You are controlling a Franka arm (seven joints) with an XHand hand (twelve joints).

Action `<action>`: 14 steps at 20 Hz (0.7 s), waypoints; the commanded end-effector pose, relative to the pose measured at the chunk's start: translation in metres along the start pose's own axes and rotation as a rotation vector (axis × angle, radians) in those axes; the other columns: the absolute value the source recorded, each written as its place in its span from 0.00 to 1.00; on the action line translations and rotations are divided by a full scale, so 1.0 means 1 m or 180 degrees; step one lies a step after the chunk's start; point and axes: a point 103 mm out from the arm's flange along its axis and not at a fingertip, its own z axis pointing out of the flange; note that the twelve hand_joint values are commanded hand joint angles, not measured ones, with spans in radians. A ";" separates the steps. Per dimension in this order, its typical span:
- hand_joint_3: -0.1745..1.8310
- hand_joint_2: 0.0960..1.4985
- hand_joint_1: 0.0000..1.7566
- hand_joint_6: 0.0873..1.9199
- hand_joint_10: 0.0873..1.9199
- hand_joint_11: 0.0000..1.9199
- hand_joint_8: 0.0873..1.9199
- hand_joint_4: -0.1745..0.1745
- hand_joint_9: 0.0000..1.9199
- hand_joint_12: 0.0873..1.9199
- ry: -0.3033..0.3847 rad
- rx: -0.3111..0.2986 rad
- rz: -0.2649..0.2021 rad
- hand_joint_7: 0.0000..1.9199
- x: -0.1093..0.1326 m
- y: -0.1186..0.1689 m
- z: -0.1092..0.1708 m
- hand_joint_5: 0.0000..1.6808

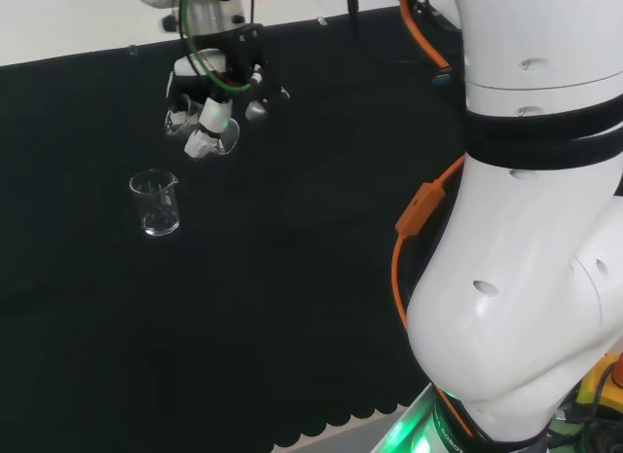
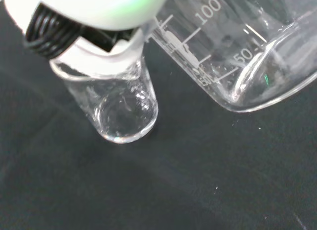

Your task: Place the beaker back on the table.

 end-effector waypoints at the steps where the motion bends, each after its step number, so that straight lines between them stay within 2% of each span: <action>1: 0.44 0.39 0.75 0.38 0.23 0.68 0.37 0.00 0.84 0.34 0.0238 -0.0229 -0.0023 0.66 -0.022 -0.003 0.011 0.72; 8: 0.44 0.39 0.75 0.38 0.23 0.68 0.37 0.00 0.84 0.34 0.0458 -0.0463 -0.0092 0.66 -0.039 0.003 0.031 0.72; 14: 0.44 0.39 0.75 0.38 0.23 0.68 0.36 0.00 0.84 0.34 0.0642 -0.0586 -0.0151 0.66 -0.048 0.009 0.045 0.72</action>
